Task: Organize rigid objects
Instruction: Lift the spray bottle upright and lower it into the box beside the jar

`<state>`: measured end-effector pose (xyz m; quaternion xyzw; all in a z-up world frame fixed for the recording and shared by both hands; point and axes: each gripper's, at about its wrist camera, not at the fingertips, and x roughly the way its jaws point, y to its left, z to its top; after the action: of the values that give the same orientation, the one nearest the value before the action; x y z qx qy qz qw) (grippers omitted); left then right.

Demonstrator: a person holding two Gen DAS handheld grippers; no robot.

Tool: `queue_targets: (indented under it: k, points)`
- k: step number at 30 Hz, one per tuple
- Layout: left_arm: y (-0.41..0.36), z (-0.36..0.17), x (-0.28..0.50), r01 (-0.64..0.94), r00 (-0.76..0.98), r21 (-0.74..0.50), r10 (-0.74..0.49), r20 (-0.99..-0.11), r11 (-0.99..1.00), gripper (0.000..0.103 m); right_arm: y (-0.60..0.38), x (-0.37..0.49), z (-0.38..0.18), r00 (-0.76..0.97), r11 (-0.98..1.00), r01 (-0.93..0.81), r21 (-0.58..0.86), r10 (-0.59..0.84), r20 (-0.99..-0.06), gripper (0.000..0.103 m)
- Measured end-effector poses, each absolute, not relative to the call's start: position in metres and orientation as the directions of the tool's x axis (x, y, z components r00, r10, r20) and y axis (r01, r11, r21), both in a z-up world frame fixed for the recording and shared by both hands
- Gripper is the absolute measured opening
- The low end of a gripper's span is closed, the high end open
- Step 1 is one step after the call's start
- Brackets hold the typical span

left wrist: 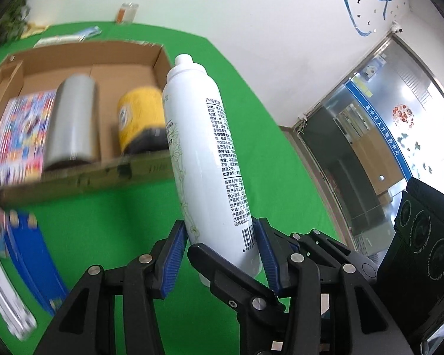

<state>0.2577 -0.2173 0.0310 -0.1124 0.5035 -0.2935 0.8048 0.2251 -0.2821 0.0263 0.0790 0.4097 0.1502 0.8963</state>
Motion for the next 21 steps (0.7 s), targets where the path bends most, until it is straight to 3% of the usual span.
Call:
queue_targets:
  k: [8,21]
  points:
    - [-0.249,0.053,0.352,0.344,0.312,-0.484,-0.584,-0.749,0.805,0.045,-0.297,0.300,0.040,0.605,0.946,-0.220,0.236,0.323,-0.728,0.045]
    - [-0.267,-0.016,0.473,0.255,0.174,-0.510,-0.558,-0.811,0.821,0.045,-0.312,0.385,-0.011,0.481,0.943,-0.188,0.274,0.331,-0.811,0.045]
